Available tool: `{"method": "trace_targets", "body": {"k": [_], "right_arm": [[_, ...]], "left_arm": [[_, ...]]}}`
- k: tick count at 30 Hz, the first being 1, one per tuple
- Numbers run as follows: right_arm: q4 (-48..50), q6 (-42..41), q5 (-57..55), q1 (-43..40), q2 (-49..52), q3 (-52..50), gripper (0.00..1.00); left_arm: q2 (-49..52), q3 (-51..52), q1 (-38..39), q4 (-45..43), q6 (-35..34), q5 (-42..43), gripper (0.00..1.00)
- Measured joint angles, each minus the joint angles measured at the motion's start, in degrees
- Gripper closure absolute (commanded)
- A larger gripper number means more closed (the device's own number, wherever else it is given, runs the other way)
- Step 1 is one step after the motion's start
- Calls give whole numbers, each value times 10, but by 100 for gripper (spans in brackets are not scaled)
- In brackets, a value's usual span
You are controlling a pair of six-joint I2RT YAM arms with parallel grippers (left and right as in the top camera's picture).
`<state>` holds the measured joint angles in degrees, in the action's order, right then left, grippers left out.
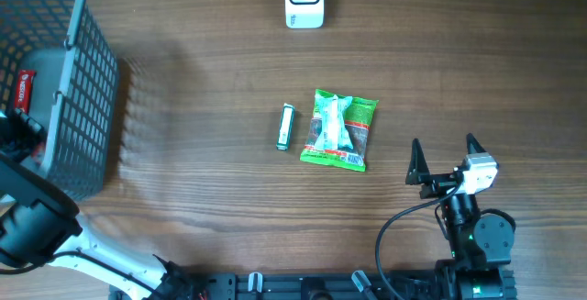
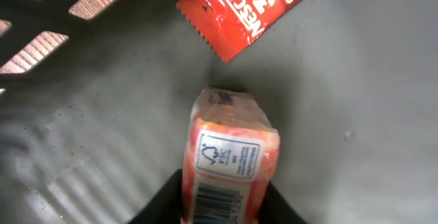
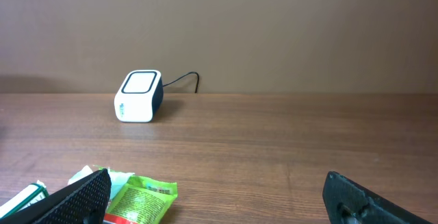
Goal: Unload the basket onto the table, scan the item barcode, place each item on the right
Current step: 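Reach the left gripper into the basket and grasp the orange box, then carry the orange box with the left gripper and set it beside the tube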
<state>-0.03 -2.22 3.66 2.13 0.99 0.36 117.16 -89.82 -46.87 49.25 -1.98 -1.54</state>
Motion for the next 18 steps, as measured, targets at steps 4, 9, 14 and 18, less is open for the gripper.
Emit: {"method": "trace_targets", "body": {"k": [4,9,14,18], "right_arm": [[0,0,0,0,0,0,0],[0,0,0,0,0,0,0],[0,0,0,0,0,0,0],[0,0,0,0,0,0,0]], "left_arm": [[-5,0,7,4,0,2,79],[-79,-11,51,3,-1,2,79],[-244,-50,133,-38,-9,-4,78],[-375,-58,222,-34,-30,-10,78]]}}
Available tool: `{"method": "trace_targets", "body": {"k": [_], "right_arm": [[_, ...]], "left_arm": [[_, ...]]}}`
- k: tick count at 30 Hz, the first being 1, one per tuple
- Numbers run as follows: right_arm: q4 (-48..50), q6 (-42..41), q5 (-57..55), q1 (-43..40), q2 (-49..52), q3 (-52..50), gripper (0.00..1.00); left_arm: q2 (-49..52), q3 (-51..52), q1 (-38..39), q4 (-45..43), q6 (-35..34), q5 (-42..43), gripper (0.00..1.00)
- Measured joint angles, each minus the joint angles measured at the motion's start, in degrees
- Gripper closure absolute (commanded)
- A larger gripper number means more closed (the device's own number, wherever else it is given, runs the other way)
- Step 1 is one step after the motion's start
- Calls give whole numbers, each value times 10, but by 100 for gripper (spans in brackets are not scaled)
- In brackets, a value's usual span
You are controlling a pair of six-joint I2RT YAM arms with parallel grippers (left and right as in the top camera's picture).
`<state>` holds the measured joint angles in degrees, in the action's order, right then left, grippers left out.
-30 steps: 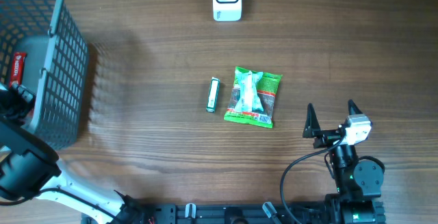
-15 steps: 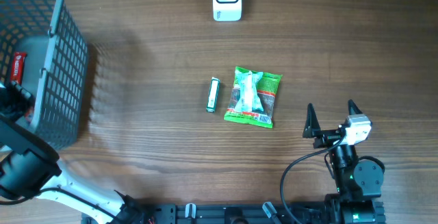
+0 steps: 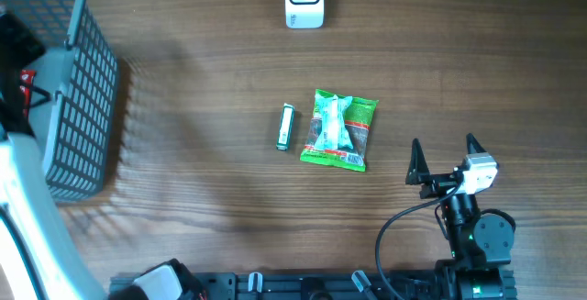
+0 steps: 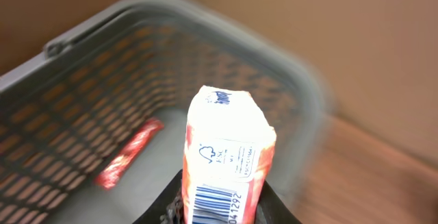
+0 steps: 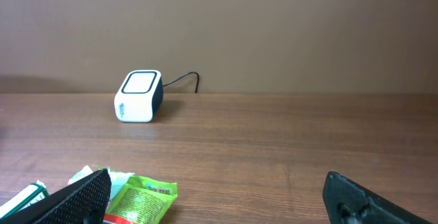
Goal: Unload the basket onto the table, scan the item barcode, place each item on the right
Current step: 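Carry the orange box with the left gripper and set it beside the tube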
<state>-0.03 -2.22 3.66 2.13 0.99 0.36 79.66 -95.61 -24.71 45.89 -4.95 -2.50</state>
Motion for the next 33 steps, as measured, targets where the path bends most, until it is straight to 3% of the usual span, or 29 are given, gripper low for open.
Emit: {"method": "trace_targets", "body": {"k": [4,9,16,23,33], "right_arm": [[0,0,0,0,0,0,0],[0,0,0,0,0,0,0],[0,0,0,0,0,0,0],[0,0,0,0,0,0,0],[0,0,0,0,0,0,0]], "left_arm": [[-51,-2,109,73,-29,-3,77],[-25,38,280,148,-61,-6,77],[138,207,440,71,-90,1,76],[278,229,514,-21,-118,43,76],[301,229,533,-37,-184,54,74]]}}
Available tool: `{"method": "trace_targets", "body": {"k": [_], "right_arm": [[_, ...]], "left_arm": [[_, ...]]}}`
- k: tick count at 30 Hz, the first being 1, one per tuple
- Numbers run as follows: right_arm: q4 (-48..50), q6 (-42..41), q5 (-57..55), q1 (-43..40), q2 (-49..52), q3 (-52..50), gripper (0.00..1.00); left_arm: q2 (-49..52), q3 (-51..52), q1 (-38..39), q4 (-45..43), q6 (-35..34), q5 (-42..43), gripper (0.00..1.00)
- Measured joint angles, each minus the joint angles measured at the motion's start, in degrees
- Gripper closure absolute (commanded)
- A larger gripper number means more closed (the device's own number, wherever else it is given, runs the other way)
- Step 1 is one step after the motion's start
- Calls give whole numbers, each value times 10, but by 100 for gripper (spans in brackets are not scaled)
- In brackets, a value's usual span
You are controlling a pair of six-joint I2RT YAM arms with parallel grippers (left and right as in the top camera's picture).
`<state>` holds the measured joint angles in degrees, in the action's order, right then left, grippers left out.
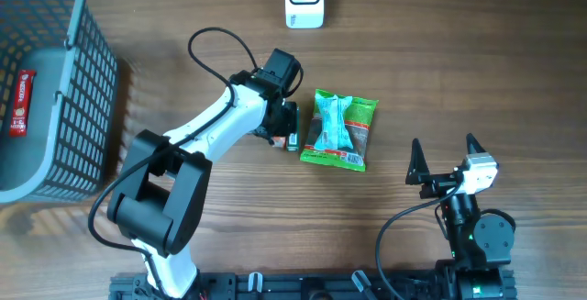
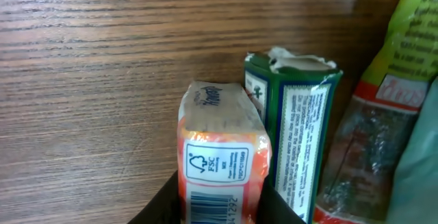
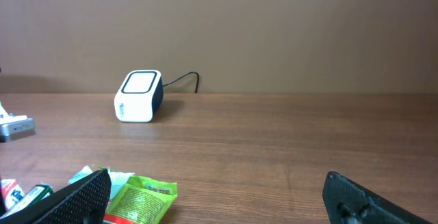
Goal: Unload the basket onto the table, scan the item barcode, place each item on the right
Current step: 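Carry the orange box with the left gripper and set it beside the tube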
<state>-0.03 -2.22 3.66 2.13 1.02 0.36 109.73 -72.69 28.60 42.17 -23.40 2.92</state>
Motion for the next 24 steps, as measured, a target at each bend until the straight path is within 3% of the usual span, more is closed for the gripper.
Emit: {"method": "trace_targets", "body": {"k": [7,13,18,24], "right_arm": [[0,0,0,0,0,0,0],[0,0,0,0,0,0,0],[0,0,0,0,0,0,0],[0,0,0,0,0,0,0]], "left_arm": [[0,0,0,-28,-21,46,69],[0,0,0,-28,-30,57,41],[0,0,0,-28,-29,59,40],[-23,-45,-12,24,-8,7,46]]}}
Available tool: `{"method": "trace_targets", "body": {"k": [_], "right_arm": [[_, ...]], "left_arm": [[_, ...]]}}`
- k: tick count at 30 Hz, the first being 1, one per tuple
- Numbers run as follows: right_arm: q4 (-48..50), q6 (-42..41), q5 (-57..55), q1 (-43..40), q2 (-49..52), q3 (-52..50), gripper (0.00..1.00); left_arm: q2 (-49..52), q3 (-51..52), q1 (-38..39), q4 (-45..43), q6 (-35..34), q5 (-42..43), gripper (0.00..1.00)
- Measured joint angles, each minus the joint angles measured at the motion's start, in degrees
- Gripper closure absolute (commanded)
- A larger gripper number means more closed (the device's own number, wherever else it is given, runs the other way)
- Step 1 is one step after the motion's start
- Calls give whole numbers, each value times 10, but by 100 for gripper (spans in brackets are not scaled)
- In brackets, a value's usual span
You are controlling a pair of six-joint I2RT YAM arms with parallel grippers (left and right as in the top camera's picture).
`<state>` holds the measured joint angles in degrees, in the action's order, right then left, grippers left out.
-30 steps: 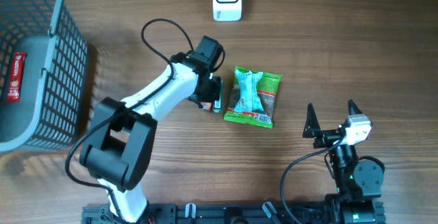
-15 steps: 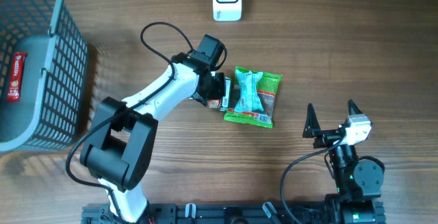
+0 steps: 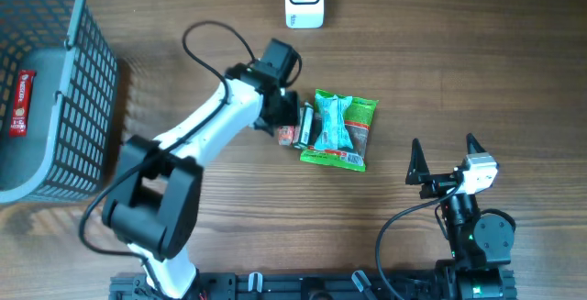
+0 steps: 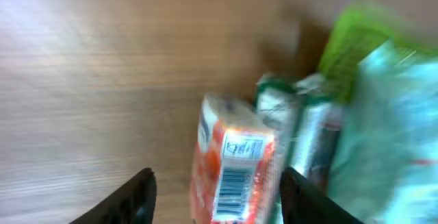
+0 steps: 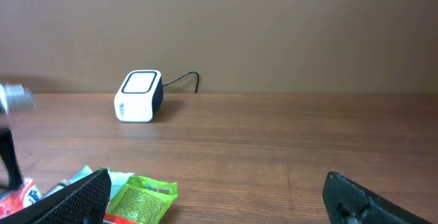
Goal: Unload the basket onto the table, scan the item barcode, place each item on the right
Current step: 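Carry the orange box with the left gripper and set it beside the tube, then reach the left gripper into the basket toward the red Nescafe sachet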
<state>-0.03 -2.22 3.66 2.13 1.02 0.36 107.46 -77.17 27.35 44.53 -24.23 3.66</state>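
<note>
An orange-red pack (image 3: 287, 136) with a barcode on its end lies on the wooden table, blurred in the left wrist view (image 4: 236, 162). My left gripper (image 3: 285, 122) (image 4: 222, 200) stands open around it, with both fingers clear of its sides. A green stick pack (image 4: 277, 107) touches the orange pack on the right. The white scanner (image 5: 139, 95) sits at the table's far edge. Low near the front right, my right gripper (image 3: 445, 164) (image 5: 219, 203) is open and holds nothing.
A green snack bag (image 3: 344, 130) lies just right of the stick pack. A grey mesh basket (image 3: 92, 80) stands at the far left with a red sachet (image 3: 18, 103) in it. The left arm's cable loops over the table behind the wrist.
My left gripper was shut on the orange-red pack beside the green stick pack. Now it is open and the pack rests on the table between its fingers. The right arm is unchanged.
My left gripper held the orange-red pack inside the basket, near the red sachet. Then it held the pack above the basket. Later it had it at the table's middle against the green stick pack, and now the pack lies there, let go.
</note>
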Motion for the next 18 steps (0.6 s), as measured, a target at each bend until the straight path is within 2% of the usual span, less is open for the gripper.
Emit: {"method": "trace_targets", "body": {"k": [5,7,9,13,18], "right_arm": [[0,0,0,0,0,0,0],[0,0,0,0,0,0,0],[0,0,0,0,0,0,0],[0,0,0,0,0,0,0],[0,0,0,0,0,0,0]], "left_arm": [[-51,-113,-23,84,56,-70,37],[-70,-223,-53,171,107,-135,34],[-71,-294,-85,202,137,-176,32],[-79,-415,-232,203,195,-238,29],[-79,-427,-408,189,250,-236,22]]}}
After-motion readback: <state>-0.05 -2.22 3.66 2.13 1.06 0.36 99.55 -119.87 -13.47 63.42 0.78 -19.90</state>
